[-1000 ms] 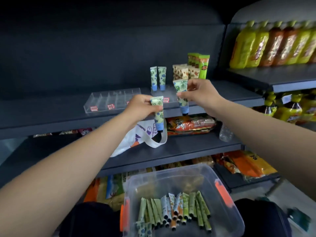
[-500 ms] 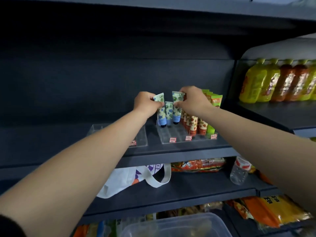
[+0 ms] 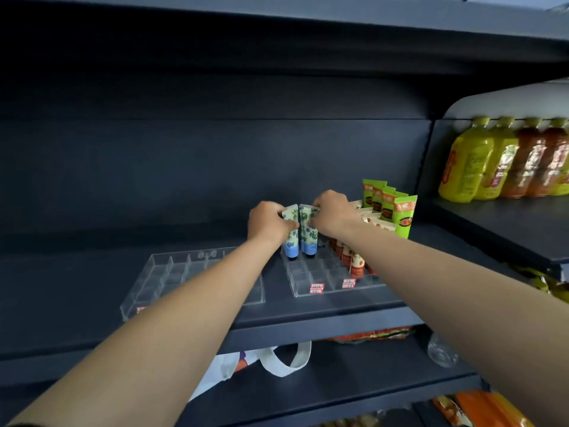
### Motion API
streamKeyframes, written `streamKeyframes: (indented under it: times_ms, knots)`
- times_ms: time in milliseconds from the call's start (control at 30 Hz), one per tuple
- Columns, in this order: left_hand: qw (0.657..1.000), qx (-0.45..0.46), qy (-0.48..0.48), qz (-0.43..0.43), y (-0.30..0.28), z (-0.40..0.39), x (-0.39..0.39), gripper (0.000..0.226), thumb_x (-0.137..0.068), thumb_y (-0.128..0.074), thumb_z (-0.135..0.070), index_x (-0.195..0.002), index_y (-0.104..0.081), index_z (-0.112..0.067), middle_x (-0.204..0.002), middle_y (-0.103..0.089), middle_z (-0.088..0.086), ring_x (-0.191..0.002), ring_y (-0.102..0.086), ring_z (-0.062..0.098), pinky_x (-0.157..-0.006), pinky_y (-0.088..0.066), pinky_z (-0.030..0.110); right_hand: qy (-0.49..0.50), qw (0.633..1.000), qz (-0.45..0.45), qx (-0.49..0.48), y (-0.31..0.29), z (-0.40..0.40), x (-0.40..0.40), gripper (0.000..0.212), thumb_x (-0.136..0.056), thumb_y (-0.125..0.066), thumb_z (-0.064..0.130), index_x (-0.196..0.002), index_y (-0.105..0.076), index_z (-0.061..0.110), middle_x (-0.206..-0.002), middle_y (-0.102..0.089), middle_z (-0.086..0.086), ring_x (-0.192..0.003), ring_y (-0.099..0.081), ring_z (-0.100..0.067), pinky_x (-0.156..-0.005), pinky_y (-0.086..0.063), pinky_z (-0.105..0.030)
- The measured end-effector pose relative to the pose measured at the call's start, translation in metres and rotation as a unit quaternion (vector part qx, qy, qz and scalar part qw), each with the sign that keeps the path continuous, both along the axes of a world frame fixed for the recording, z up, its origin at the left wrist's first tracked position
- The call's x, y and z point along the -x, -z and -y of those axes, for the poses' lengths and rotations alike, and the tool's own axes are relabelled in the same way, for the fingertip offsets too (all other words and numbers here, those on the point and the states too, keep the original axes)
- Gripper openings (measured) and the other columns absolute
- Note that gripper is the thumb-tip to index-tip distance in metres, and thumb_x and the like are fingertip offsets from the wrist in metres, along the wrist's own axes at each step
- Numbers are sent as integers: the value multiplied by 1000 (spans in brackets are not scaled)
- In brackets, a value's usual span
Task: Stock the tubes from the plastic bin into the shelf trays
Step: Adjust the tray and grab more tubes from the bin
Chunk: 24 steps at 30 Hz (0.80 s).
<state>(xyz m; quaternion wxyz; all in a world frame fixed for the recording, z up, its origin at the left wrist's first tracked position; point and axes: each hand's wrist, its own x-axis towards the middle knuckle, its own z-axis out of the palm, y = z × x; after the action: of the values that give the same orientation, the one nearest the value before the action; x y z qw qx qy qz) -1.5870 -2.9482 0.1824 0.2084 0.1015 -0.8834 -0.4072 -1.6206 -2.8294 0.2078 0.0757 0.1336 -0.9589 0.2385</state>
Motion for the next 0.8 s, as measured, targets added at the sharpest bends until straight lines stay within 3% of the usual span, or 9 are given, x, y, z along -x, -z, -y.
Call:
streamKeyframes:
  times_ms: [100, 167, 233, 333, 400, 567, 733, 800]
  knots:
    - [1000, 22, 7, 19, 4, 0, 4, 16, -74, -77, -19, -78, -68, -7, -79, -61, 5, -74, -52, 17, -67, -42, 25, 2, 1000, 14, -19, 8, 4, 5, 14, -82, -63, 5, -95, -63, 2, -95, -64, -14, -92, -63, -29, -65, -42, -25]
    - [999, 40, 7, 29, 5, 0, 6, 26, -73, -78, -21, -63, -55, -17, -80, -55, 4, -76, -50, 18, -72, -43, 27, 5, 999, 19, -25, 10, 4, 7, 10, -82, -62, 6, -92, -60, 4, -94, -62, -13, -93, -62, -29, -65, -41, -24]
    - [998, 51, 5, 36, 6, 1, 7, 36, -73, -78, -22, -59, -45, -18, -76, -52, 4, -73, -48, 19, -68, -42, 28, 8, 999, 21, -29, 9, 4, 8, 10, -83, -62, 5, -93, -61, 4, -92, -61, -13, -92, -62, -29, -65, -41, -24]
    - [997, 57, 5, 45, 4, 0, 8, 36, -73, -78, -22, -60, -47, -11, -66, -50, 2, -68, -47, 19, -59, -38, 26, 4, 999, 18, -36, 6, 4, 10, 7, -83, -60, 2, -90, -60, 3, -91, -61, -13, -88, -61, -28, -65, -42, -25]
    - [997, 67, 10, 49, 2, 0, 7, 38, -73, -79, -23, -58, -45, -14, -67, -51, 0, -70, -49, 18, -62, -41, 26, 6, 999, 14, -41, 5, 4, 11, 10, -83, -59, 1, -92, -61, 2, -94, -63, -14, -86, -61, -28, -65, -43, -25]
    - [995, 88, 20, 42, 1, -1, 4, 27, -75, -78, -23, -68, -53, -16, -80, -56, 1, -78, -53, 18, -77, -49, 32, 3, 998, 12, -61, 1, 5, 8, 21, -83, -60, 1, -104, -64, 1, -99, -64, -14, -96, -63, -29, -68, -46, -26]
    - [995, 92, 16, 33, -1, -2, 0, 17, -73, -79, -21, -76, -66, -10, -84, -64, 5, -85, -62, 22, -72, -48, 29, 2, 996, -1, -85, -6, 2, 4, 24, -81, -64, 4, -106, -66, 6, -103, -67, -11, -93, -63, -26, -70, -50, -27]
    - [995, 96, 15, 25, -5, -1, -1, 23, -73, -79, -19, -90, -71, -7, -96, -69, 7, -95, -63, 24, -79, -49, 29, -2, 996, -11, -83, -9, -1, 1, 26, -81, -65, 6, -108, -66, 6, -107, -67, -11, -97, -64, -27, -75, -52, -29]
